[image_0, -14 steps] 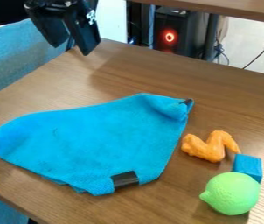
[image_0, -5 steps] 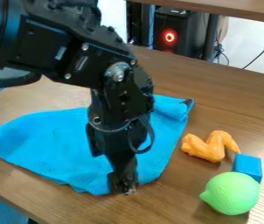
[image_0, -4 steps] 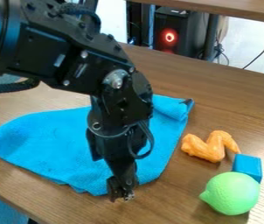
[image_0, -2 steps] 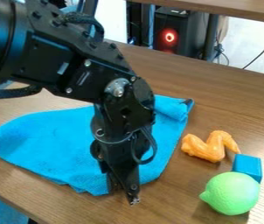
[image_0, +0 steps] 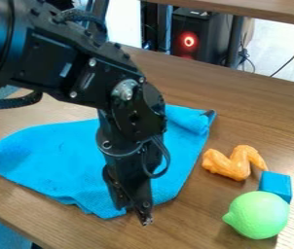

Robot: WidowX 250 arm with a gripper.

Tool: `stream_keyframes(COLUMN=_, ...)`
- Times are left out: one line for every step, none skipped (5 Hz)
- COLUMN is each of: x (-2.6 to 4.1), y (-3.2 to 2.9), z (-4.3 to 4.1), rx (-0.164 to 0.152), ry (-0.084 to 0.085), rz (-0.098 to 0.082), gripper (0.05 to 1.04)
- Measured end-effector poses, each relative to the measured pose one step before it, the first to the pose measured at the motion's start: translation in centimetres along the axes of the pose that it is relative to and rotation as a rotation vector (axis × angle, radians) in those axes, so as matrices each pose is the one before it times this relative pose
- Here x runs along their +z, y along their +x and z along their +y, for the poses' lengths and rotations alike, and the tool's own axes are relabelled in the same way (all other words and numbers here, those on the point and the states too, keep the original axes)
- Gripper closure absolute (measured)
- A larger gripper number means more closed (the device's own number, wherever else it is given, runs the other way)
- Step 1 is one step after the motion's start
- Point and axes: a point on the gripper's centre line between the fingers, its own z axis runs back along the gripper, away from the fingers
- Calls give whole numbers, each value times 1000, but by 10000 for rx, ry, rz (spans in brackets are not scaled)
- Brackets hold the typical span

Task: Unfold the cloth from bottom right to top left

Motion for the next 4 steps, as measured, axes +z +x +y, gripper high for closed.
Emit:
stream_keyframes(x=179, y=-38, z=555, rx=279, ry=-148, rz=100, gripper=1034)
stream_keyframes(x=126, y=32, z=191, rx=81, ry=-79, rz=36, gripper=1034)
stream_keyframes(x=1364, y=635, z=1527, rx=507, ry=-220, rz=-223, gripper=1034)
stream_keyframes(x=1838, y=952, z=3160, rx=986, ry=-210, rz=-288, gripper=1015)
